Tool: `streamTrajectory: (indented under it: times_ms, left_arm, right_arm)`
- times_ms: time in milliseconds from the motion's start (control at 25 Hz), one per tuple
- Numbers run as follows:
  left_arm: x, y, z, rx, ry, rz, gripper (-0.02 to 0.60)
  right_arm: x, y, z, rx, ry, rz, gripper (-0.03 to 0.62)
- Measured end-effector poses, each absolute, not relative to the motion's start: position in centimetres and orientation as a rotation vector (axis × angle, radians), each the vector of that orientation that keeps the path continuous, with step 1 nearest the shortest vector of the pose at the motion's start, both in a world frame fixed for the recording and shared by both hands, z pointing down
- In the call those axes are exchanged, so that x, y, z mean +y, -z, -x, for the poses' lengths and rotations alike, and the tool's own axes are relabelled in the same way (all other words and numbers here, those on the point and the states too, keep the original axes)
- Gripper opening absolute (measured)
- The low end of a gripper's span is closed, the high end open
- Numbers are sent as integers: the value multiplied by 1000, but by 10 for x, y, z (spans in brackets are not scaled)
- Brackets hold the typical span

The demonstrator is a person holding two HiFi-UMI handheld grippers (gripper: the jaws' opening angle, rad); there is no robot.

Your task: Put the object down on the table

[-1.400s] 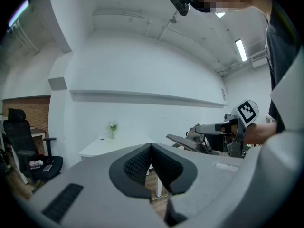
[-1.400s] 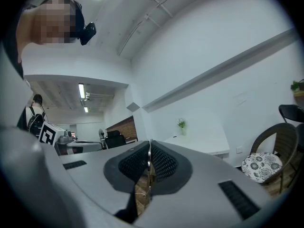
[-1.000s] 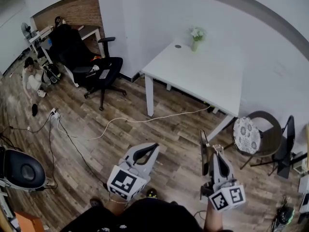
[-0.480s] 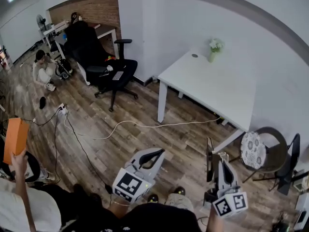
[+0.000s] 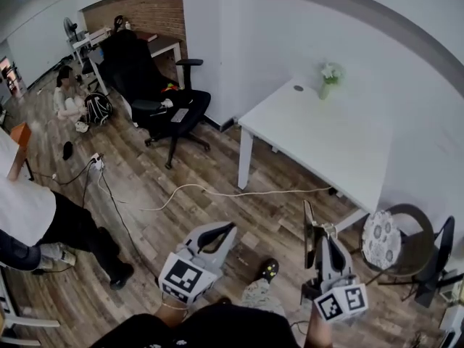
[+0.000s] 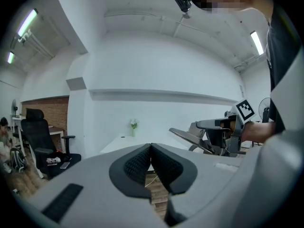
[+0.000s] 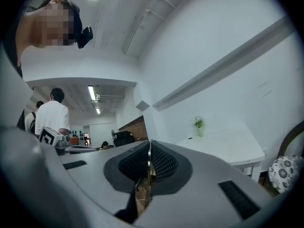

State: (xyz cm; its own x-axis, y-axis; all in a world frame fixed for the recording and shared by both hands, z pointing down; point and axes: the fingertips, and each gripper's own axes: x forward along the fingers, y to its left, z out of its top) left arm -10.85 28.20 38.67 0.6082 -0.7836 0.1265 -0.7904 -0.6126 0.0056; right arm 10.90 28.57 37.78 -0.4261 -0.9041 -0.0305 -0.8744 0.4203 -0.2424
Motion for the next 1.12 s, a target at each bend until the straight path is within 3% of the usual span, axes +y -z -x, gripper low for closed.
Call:
streamTrajectory:
  times_ms: [1120]
  left_arm:
    - [70, -389, 34, -1573, -276, -2594, -5]
  right_arm:
    - [33, -393, -185, 2622, 372, 1366, 9]
